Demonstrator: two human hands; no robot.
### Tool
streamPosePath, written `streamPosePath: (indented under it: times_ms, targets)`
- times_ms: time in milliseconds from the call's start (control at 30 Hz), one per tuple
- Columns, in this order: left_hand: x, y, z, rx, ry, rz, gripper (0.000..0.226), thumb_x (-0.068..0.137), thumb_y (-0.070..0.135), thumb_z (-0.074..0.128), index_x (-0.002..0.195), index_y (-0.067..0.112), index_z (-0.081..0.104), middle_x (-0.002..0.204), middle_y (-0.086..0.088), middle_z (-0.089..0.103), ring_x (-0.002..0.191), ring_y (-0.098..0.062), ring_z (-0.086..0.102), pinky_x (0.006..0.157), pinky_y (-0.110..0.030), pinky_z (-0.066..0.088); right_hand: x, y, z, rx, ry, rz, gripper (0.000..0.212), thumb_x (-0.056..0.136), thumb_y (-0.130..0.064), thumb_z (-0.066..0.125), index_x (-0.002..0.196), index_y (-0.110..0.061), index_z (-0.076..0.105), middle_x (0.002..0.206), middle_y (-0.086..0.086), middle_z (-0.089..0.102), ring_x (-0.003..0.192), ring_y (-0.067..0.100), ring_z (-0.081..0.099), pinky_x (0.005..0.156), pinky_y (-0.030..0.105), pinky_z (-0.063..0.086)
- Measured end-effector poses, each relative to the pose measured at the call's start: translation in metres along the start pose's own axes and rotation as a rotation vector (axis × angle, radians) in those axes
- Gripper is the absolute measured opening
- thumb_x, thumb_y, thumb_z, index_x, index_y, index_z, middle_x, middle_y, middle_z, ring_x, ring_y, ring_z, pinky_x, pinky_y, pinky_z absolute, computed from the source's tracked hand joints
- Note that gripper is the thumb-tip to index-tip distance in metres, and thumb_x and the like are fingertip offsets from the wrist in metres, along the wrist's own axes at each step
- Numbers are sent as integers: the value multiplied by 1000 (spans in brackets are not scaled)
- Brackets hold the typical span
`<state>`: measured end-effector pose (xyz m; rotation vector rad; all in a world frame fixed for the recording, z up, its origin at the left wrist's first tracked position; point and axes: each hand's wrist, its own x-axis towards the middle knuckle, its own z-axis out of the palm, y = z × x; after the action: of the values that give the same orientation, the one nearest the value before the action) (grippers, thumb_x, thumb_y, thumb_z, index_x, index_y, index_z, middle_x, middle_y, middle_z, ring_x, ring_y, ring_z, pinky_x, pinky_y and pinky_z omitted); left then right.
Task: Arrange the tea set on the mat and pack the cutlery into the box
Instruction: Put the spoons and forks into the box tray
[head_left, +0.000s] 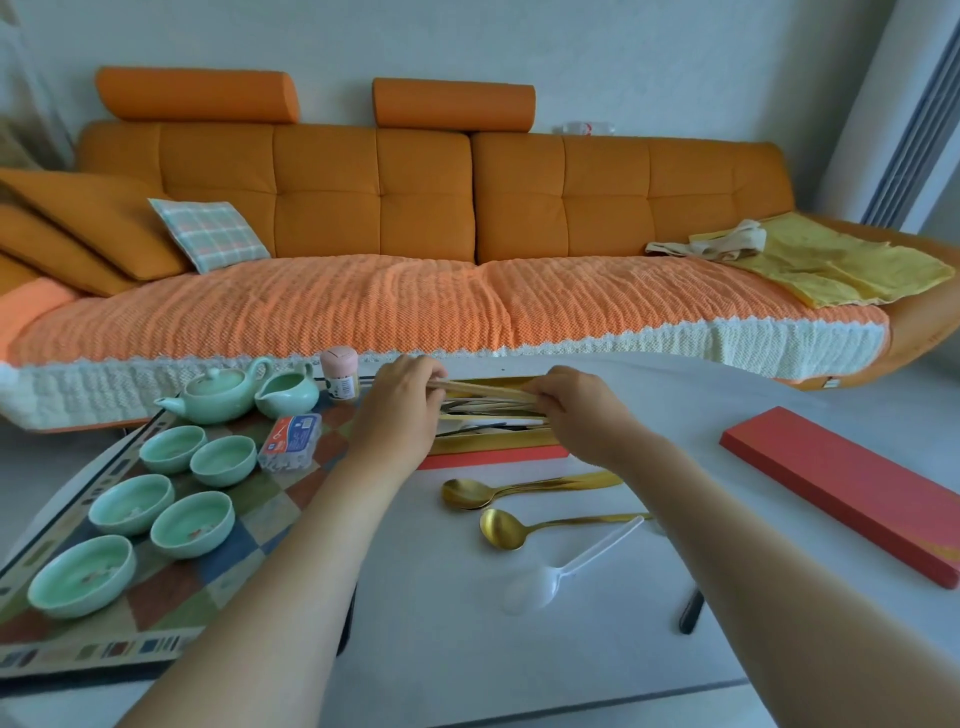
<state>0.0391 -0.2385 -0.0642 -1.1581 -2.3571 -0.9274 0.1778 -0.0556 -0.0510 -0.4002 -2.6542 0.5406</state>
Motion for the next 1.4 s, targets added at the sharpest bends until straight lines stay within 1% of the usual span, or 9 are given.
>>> streamPosePath:
  times_ms: [100, 200, 467, 600, 733, 867, 1000, 1167, 1400]
  targets:
    - [7, -11, 3, 14, 28, 17, 32, 94, 15, 60, 126, 17, 59, 120, -4, 56, 116, -24, 47, 93, -38, 42, 21, 0, 13, -74, 106, -54, 31, 100, -7, 47, 119, -13, 70, 107, 3, 68, 102, 22, 59, 85, 35, 49]
    - [10, -25, 5, 52, 9, 23, 36, 94, 14, 59, 130, 15, 57, 126, -5, 54, 121, -25, 44, 97, -39, 40, 40, -2, 26, -138, 169, -71, 29, 99, -4, 49, 113, -12, 73, 106, 6, 70, 103, 26, 57, 85, 41, 51]
    - [22, -47, 15, 72, -312, -46, 45, 99, 35, 47, 142, 23, 48, 143, 5, 47, 132, -18, 39, 107, -39, 36, 73, -2, 48, -246, 55, -58, 28, 98, -5, 52, 105, -19, 76, 104, 3, 61, 103, 23, 53, 82, 39, 51]
    - [30, -48, 13, 159, -374, -18, 50, 98, 41, 46, 145, 24, 43, 148, 6, 42, 136, -18, 36, 109, -41, 34, 78, -2, 51, -341, 54, 27, 29, 95, -9, 54, 105, -25, 76, 106, 0, 65, 101, 22, 58, 79, 36, 54]
    - [27, -48, 18, 112, -336, -21, 42, 98, 37, 48, 136, 19, 55, 133, 7, 46, 122, -16, 45, 101, -36, 41, 82, -2, 52, -389, 1, 114, 36, 91, -1, 51, 106, -23, 74, 111, 1, 63, 98, 24, 62, 75, 34, 55]
    - [27, -46, 17, 188, -389, -12, 44, 99, 41, 42, 135, 21, 55, 132, 3, 52, 125, -19, 43, 103, -41, 39, 84, -1, 52, -399, -94, 114, 46, 89, 3, 47, 115, -26, 71, 117, 1, 63, 101, 24, 62, 77, 33, 56]
    - [25, -44, 11, 165, -399, 0, 42, 97, 36, 49, 137, 24, 52, 135, 3, 52, 126, -20, 44, 103, -39, 39, 79, -1, 46, -338, -154, 107, 43, 91, -4, 45, 120, -26, 68, 123, 1, 63, 100, 22, 62, 81, 36, 57]
    - [25, -41, 3, 167, -302, 29, 26, 88, 28, 67, 113, 26, 67, 113, 6, 56, 111, -16, 49, 89, -33, 44, 65, -8, 40, -208, -163, -46, 24, 95, -25, 51, 105, -27, 73, 112, -7, 58, 101, 17, 58, 82, 32, 50]
    - [24, -36, -1, 244, -185, 61, 12, 91, 30, 65, 97, 31, 75, 101, 6, 69, 95, -18, 58, 79, -32, 41, 58, -7, 35, -188, -226, -18, 22, 94, -40, 61, 101, -26, 76, 105, -10, 59, 95, 13, 57, 78, 30, 48]
